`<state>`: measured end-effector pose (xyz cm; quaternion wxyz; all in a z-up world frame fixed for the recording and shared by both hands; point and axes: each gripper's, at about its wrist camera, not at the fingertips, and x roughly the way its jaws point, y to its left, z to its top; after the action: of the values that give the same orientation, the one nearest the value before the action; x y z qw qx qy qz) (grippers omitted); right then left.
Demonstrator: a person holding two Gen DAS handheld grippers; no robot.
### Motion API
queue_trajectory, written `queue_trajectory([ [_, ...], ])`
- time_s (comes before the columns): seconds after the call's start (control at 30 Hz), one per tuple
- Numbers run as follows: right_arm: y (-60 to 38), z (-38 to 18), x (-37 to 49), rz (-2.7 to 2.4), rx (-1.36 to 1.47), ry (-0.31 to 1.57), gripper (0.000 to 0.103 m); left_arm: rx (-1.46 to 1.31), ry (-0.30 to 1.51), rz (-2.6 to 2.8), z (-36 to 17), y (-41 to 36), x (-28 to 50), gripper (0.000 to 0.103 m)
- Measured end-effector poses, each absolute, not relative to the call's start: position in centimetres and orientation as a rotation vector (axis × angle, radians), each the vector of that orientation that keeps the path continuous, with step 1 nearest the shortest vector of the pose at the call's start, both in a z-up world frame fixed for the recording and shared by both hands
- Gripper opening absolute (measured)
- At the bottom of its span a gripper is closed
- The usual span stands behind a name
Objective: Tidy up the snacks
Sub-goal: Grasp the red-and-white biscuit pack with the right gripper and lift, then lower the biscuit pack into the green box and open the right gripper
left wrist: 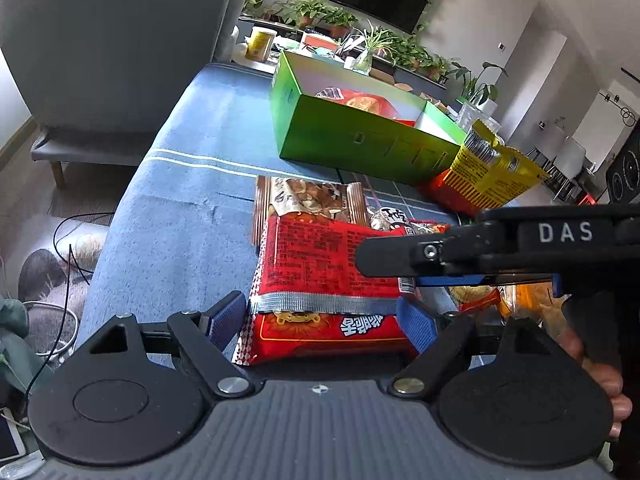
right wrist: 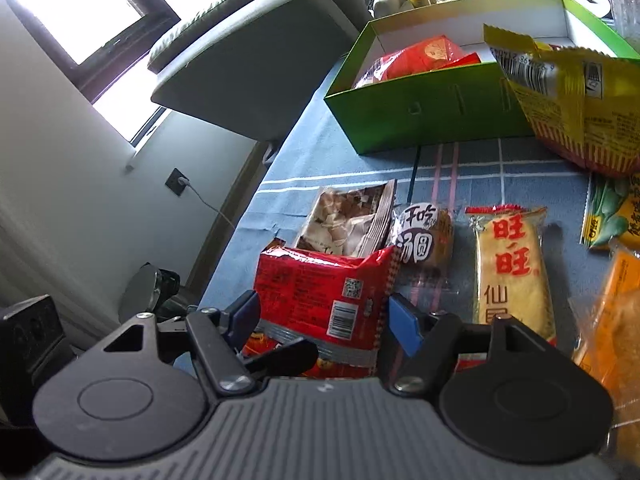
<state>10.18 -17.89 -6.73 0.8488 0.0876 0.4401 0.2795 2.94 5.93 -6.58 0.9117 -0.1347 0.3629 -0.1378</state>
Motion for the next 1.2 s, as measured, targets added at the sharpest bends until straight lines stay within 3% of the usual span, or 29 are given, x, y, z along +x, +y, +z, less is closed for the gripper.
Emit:
queue_trajectory([
  [0.27, -17.4, -6.7, 9.9, 0.569, 0.150, 0.901, 0.054, -0.315, 0.723, -0.320, -5.8, 5.5, 2.4, 0.076],
  [0.73, -19.2, -1.0, 10.4, 0.576, 0.169, 0.694, 0.055, -0.212, 0.518, -0.364, 1.5, 2.6, 3.7, 0.076],
  [1.2, -21.1, 1.7, 13.9, 0.538, 0.190, 0.606, 0.055, -0.155, 0.474, -0.408, 3.5, -0.9, 8.3, 0.076],
])
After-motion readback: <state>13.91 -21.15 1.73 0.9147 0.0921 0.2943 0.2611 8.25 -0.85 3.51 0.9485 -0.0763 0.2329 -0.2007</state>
